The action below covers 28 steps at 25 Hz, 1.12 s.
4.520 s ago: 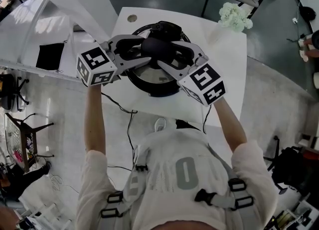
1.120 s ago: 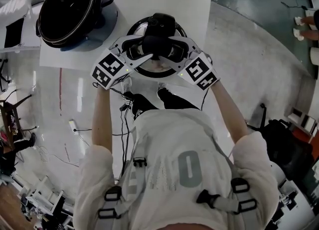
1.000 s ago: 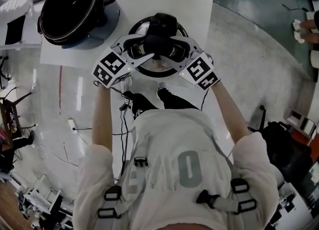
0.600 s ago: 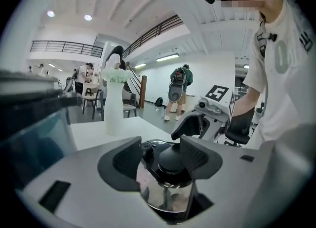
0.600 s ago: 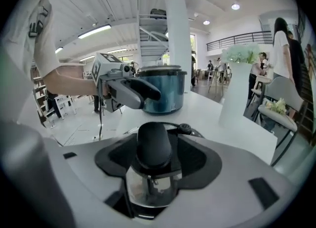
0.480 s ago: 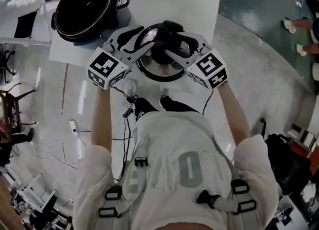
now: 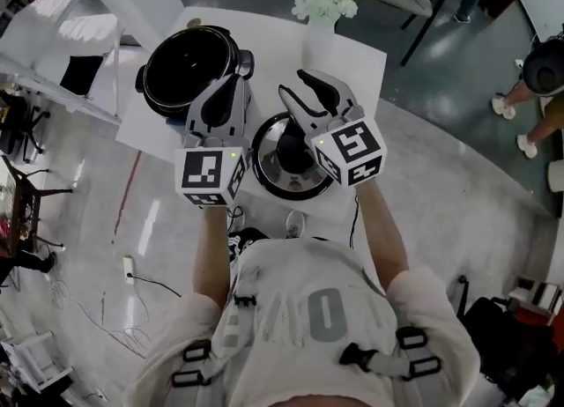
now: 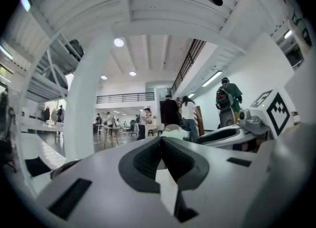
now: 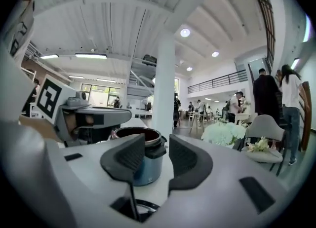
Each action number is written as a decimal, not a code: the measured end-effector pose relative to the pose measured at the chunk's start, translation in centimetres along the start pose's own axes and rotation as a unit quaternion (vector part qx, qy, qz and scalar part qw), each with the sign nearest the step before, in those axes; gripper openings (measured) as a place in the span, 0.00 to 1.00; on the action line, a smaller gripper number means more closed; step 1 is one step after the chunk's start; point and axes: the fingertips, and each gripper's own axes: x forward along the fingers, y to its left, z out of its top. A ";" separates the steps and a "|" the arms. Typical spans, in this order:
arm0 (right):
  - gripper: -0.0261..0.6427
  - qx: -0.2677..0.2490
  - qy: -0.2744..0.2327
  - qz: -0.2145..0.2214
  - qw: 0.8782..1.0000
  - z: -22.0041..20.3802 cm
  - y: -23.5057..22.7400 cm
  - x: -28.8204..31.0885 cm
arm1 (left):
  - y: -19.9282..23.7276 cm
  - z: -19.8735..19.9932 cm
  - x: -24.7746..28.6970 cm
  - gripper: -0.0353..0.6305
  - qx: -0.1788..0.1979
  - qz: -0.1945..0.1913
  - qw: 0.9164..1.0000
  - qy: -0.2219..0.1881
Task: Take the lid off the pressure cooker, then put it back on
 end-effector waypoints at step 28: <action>0.05 -0.006 -0.031 -0.119 0.992 1.1 -0.5 -6.3 | -0.6 1.9 -4.8 0.08 -0.003 0.058 0.998 -0.039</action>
